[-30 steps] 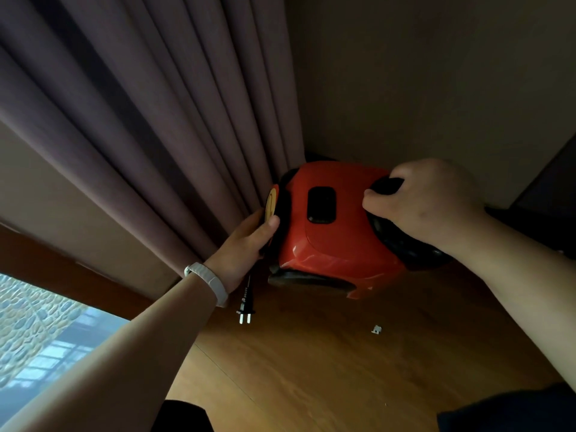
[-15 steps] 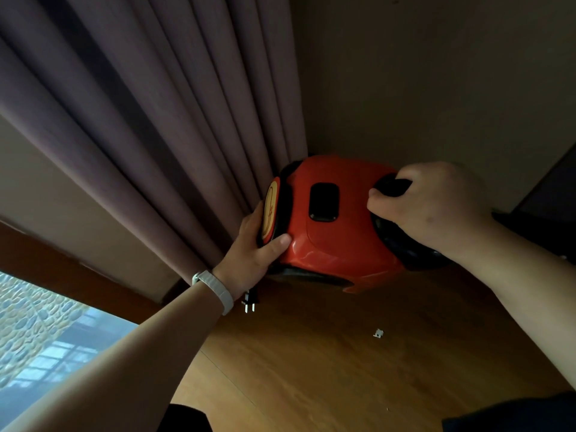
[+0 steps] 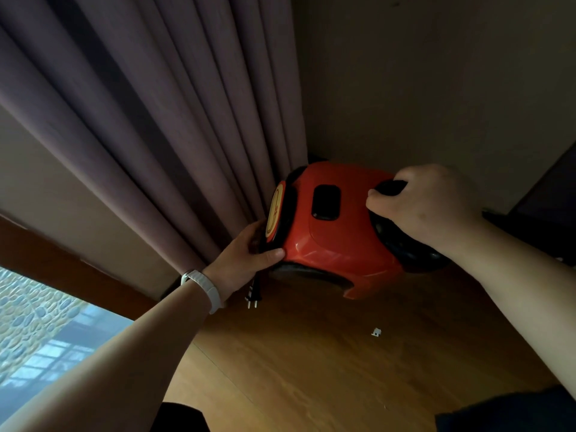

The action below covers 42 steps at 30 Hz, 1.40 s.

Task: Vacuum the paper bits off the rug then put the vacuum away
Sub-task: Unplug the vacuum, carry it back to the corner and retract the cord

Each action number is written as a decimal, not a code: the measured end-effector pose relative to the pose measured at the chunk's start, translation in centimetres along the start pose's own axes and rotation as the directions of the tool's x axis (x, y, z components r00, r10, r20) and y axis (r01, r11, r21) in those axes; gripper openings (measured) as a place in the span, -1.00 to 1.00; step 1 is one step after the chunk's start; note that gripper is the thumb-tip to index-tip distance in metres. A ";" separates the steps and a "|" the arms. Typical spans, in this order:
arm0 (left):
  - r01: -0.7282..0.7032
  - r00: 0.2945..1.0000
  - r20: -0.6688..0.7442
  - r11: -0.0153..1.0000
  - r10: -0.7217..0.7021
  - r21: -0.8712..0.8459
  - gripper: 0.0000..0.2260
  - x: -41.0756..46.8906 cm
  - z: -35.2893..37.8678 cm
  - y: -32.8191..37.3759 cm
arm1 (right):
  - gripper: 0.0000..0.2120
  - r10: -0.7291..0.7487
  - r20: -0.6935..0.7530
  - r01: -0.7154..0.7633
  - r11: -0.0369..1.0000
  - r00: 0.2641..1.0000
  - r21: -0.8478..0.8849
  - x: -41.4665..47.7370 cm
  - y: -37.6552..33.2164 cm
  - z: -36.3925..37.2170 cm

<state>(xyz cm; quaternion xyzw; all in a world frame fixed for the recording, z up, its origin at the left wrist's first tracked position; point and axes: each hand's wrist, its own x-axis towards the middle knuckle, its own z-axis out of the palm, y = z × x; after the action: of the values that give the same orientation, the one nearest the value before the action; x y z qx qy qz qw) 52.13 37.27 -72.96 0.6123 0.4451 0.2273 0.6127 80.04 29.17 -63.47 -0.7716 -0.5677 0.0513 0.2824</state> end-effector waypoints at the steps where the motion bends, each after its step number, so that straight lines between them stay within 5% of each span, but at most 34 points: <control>1: 0.019 1.000 -0.020 1.000 -0.019 -0.004 -0.20 0.0 0.1 -0.4 | -0.60 0.008 -0.003 -0.008 1.000 1.000 0.001 0.1 0.1 0.1; 4: 0.096 0.990 -0.101 0.995 -0.098 -0.022 -0.61 -0.1 1.5 -1.3 | -0.59 0.037 0.006 -0.037 0.999 0.999 -0.014 0.5 0.7 0.3; 9: 0.200 0.967 -0.172 0.977 -0.186 0.074 -0.81 0.4 3.4 -2.4 | -0.60 0.015 0.016 -0.013 0.997 1.000 -0.080 0.1 1.5 1.4; 22: 0.509 0.858 -0.063 0.860 -0.510 -0.039 -0.81 2.4 7.7 -8.1 | -0.56 -0.059 0.270 0.139 0.947 0.961 -0.289 -0.5 3.7 6.3; 30: 0.598 0.798 -0.035 0.797 -0.602 -0.080 -0.79 3.7 13.5 -15.9 | -0.59 0.031 0.601 0.217 0.917 0.799 -0.335 -0.5 7.0 9.3; 38: 0.530 0.846 0.062 0.848 -0.529 -0.002 -0.56 3.9 18.2 -21.0 | -0.56 0.115 0.643 0.241 0.866 0.757 -0.438 -0.7 10.6 11.0; 42: 0.448 0.894 -0.003 0.892 -0.448 0.066 -0.68 3.9 19.1 -22.1 | -0.56 0.087 0.615 0.264 0.850 0.784 -0.456 -0.7 11.0 11.2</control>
<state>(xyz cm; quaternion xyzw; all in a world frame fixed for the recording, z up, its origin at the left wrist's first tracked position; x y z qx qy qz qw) 63.93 26.82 -97.81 0.5143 0.5776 0.0618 0.6309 84.64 30.59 -78.46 -0.7301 -0.6572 0.1303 -0.1343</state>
